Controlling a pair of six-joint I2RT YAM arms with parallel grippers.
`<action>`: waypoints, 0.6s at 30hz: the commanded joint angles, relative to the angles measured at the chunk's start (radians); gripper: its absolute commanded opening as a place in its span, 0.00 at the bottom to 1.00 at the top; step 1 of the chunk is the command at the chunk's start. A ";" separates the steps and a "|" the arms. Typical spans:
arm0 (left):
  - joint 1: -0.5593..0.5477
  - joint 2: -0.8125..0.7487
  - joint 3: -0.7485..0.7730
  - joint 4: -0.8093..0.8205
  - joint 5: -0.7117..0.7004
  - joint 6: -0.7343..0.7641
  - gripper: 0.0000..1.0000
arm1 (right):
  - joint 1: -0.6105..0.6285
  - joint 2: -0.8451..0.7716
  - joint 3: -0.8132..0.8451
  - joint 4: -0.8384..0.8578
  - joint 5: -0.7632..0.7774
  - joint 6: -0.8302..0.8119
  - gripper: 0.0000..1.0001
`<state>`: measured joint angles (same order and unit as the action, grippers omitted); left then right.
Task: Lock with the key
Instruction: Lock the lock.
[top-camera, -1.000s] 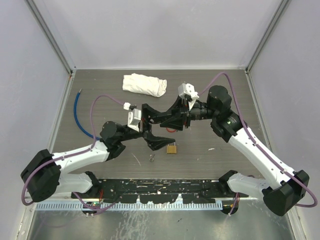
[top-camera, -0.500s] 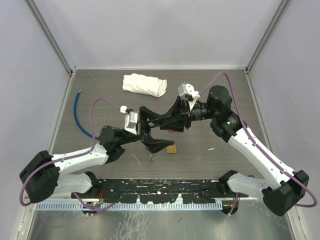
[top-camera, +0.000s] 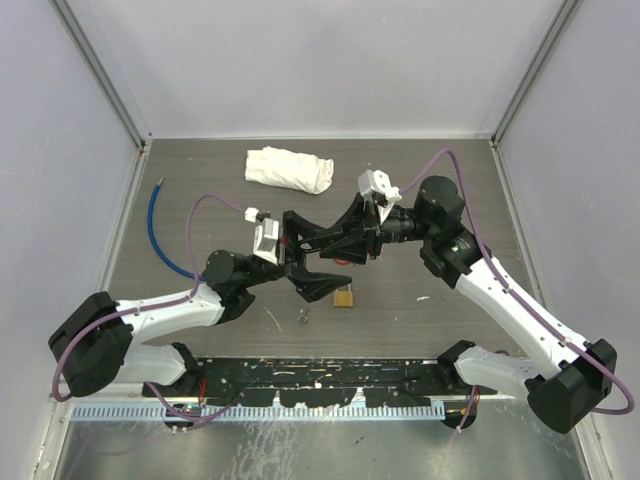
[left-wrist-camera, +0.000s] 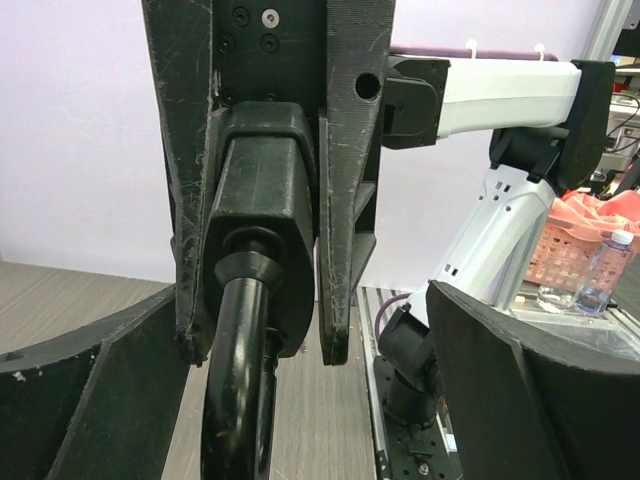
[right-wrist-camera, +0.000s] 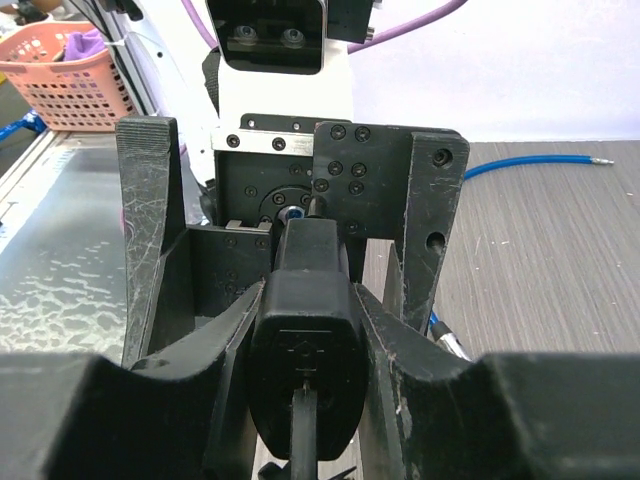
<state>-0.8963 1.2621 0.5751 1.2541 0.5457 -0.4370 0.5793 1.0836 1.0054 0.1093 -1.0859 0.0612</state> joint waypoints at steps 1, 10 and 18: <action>-0.036 0.040 0.112 0.096 0.018 -0.007 0.94 | 0.083 0.023 -0.021 -0.026 0.044 -0.065 0.01; -0.039 0.039 0.145 0.076 0.029 -0.008 0.92 | 0.127 0.066 -0.012 -0.077 0.074 -0.111 0.01; -0.039 0.041 0.159 0.059 0.048 -0.013 0.91 | 0.144 0.109 -0.009 -0.096 0.064 -0.105 0.01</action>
<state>-0.8852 1.2922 0.6041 1.3052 0.5365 -0.4393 0.6220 1.0828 1.0180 0.1055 -1.0084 -0.0433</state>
